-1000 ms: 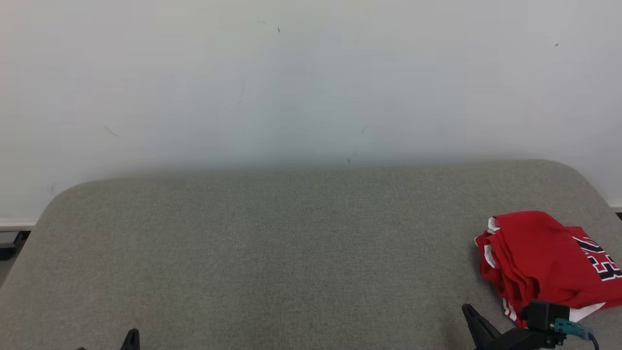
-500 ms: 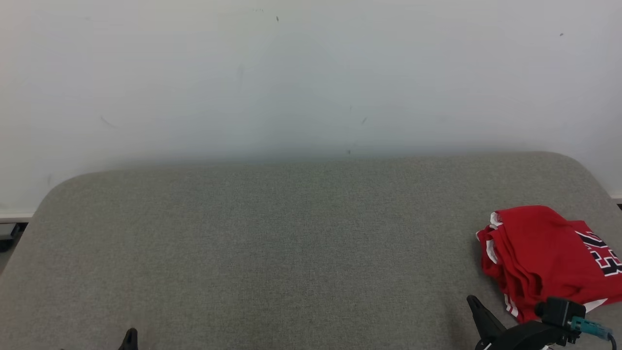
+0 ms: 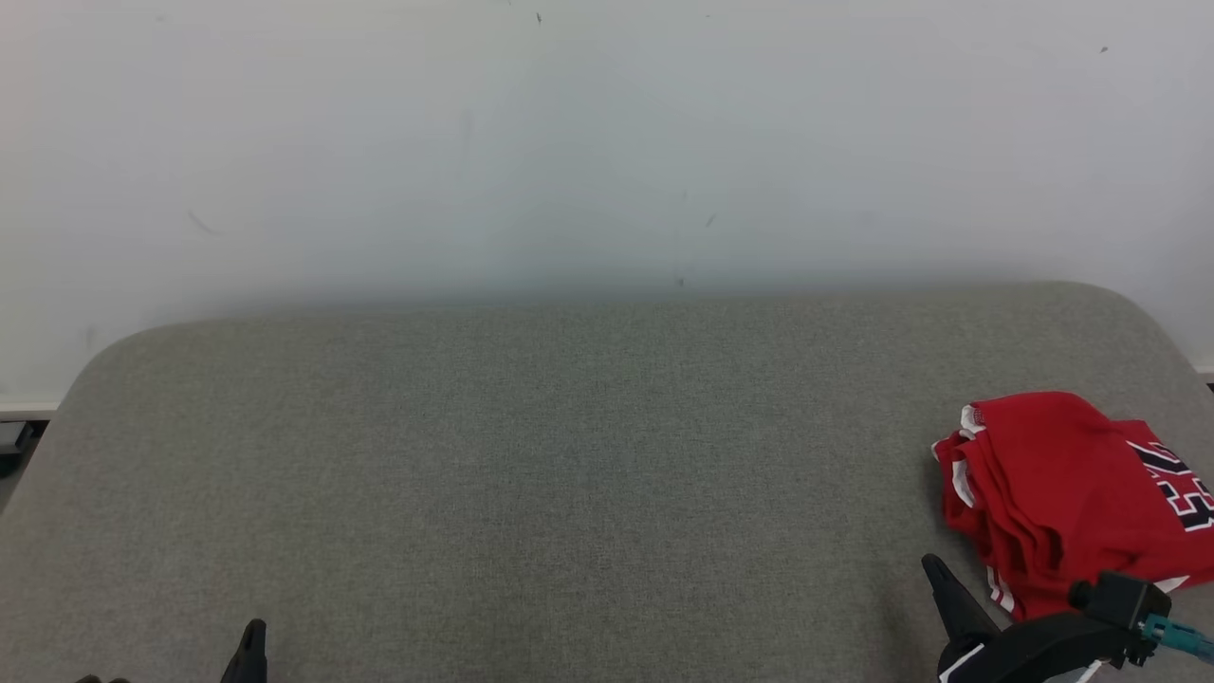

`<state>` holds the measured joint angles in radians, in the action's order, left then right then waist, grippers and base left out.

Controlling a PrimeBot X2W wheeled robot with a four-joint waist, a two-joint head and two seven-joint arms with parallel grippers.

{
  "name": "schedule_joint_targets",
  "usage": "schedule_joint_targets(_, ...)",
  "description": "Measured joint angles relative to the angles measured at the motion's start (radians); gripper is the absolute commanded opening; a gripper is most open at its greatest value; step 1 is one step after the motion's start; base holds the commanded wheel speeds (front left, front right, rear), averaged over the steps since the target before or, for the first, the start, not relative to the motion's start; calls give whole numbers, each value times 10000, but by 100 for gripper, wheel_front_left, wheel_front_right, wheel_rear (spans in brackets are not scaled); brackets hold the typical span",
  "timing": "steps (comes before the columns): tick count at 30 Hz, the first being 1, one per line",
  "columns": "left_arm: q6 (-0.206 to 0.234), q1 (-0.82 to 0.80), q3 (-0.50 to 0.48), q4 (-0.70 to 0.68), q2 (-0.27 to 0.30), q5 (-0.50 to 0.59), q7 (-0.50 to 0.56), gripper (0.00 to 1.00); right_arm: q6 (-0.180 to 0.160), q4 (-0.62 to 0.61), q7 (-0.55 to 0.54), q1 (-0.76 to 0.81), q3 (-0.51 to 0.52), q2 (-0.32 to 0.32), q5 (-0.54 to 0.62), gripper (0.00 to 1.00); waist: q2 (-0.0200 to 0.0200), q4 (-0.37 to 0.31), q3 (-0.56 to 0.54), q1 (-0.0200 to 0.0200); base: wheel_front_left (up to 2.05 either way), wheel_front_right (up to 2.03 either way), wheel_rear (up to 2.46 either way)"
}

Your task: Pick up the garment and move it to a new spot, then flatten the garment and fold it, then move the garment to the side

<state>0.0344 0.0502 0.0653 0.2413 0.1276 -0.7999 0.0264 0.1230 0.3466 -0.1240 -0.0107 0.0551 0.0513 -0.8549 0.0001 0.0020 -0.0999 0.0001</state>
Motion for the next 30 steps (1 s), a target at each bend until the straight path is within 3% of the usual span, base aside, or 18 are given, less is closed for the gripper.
schedule_joint_targets(30,-711,-591,-759,257,-383,-3720,380,0,0,-249,10,-245,366,-31,-3440,0,0,-9,480,0,0,0,0)
